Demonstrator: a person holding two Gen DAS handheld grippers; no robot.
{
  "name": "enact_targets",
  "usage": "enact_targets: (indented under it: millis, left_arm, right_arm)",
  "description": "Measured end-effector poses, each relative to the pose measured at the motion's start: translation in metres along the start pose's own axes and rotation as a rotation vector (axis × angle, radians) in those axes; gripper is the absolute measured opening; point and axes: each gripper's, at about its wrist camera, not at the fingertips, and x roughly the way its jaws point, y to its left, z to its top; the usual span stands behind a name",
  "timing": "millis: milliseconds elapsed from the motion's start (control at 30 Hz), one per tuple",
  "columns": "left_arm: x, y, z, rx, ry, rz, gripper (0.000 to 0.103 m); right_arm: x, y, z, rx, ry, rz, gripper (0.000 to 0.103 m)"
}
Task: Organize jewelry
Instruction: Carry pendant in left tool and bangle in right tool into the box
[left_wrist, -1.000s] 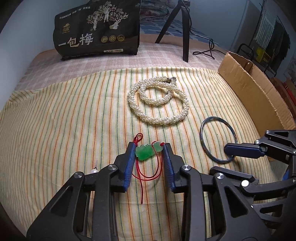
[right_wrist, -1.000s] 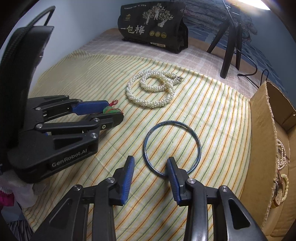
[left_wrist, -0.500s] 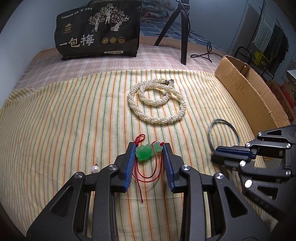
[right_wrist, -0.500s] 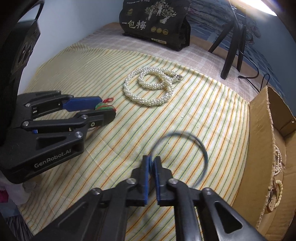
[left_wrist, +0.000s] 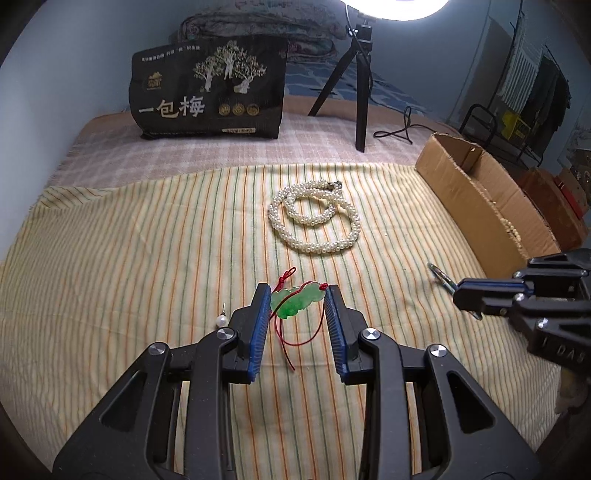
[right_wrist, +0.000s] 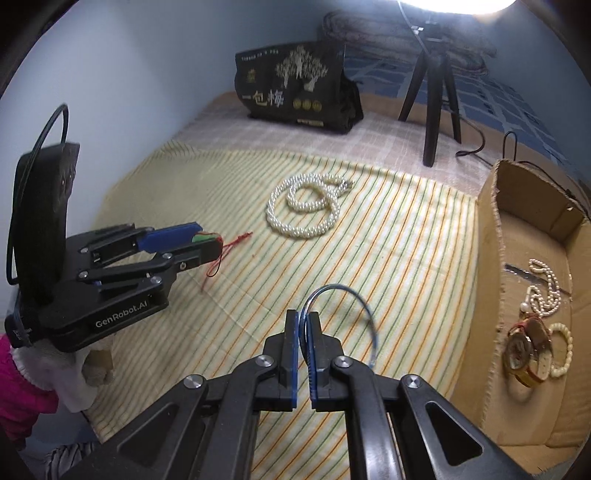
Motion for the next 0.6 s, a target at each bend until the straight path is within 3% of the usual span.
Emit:
enact_targets:
  millis: [600]
  left_arm:
    - [-0.05, -0.023, 0.0, 0.044, -0.066, -0.039, 0.029]
  right_arm:
    - [-0.06, -0.002, -0.002, 0.012, -0.086, -0.041, 0.001]
